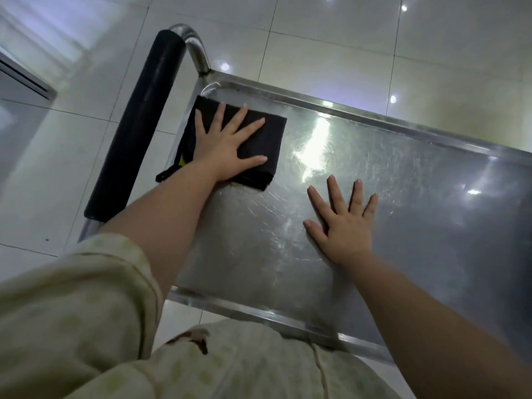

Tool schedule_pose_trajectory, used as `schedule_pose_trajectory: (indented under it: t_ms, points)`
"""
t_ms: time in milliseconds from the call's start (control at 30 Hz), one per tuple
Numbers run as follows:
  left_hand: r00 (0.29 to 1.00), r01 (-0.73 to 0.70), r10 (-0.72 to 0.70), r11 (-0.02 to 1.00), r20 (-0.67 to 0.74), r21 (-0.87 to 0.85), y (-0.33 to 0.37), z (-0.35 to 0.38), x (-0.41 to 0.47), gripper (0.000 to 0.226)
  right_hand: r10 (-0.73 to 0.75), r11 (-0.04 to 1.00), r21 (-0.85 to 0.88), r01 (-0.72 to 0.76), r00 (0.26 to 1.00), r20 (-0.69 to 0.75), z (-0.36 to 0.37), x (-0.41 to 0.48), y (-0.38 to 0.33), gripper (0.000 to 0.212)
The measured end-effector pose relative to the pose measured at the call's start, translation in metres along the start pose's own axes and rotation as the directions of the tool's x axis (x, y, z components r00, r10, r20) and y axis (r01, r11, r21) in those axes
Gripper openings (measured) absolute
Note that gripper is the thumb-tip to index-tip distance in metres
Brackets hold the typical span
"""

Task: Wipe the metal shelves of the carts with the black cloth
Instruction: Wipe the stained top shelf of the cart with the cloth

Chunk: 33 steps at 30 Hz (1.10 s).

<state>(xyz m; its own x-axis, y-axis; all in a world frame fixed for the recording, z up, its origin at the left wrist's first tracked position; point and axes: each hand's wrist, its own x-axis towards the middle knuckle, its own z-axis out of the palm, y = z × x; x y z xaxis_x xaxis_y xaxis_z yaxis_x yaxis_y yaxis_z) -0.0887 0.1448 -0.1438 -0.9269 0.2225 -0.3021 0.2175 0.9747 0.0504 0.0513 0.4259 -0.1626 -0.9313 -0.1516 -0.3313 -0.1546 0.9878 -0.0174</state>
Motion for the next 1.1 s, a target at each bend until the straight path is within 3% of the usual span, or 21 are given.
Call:
schedule_pose_trajectory:
  t_ms: [167, 367, 567, 800, 933, 1100]
  points:
    - [1.000, 0.009, -0.010, 1.000, 0.024, 0.013, 0.005, -0.002, 0.010, 0.086, 0.024, 1.000, -0.002, -0.024, 0.999, 0.024, 0.000, 0.002, 0.000, 0.070]
    - [0.997, 0.027, -0.028, 1.000, 0.070, 0.008, 0.020, 0.035, -0.104, 0.086, 0.008, 1.000, 0.014, -0.008, 1.000, 0.025, -0.003, 0.006, 0.001, 0.072]
    - [0.965, 0.255, -0.250, 0.965, 0.082, -0.056, 0.026, 0.079, -0.219, 0.083, -0.008, 0.999, 0.043, 0.008, 1.000, 0.005, 0.000, 0.005, 0.002, 0.070]
    - [0.951, 0.306, -0.302, 0.950, 0.069, -0.064, 0.033, 0.073, -0.221, 0.084, -0.151, 0.988, 0.054, 0.148, 0.987, 0.054, 0.000, -0.024, 0.032, 0.071]
    - [0.951, 0.305, -0.299, 0.949, 0.078, -0.081, 0.035, 0.072, -0.224, 0.088, -0.099, 0.992, 0.072, 0.101, 0.995, -0.030, 0.030, -0.099, 0.075, 0.067]
    - [0.938, 0.342, -0.335, 0.936, 0.087, -0.088, 0.063, 0.077, -0.225, 0.092, -0.107, 0.993, 0.052, 0.110, 0.993, -0.057, 0.038, -0.094, 0.081, 0.065]
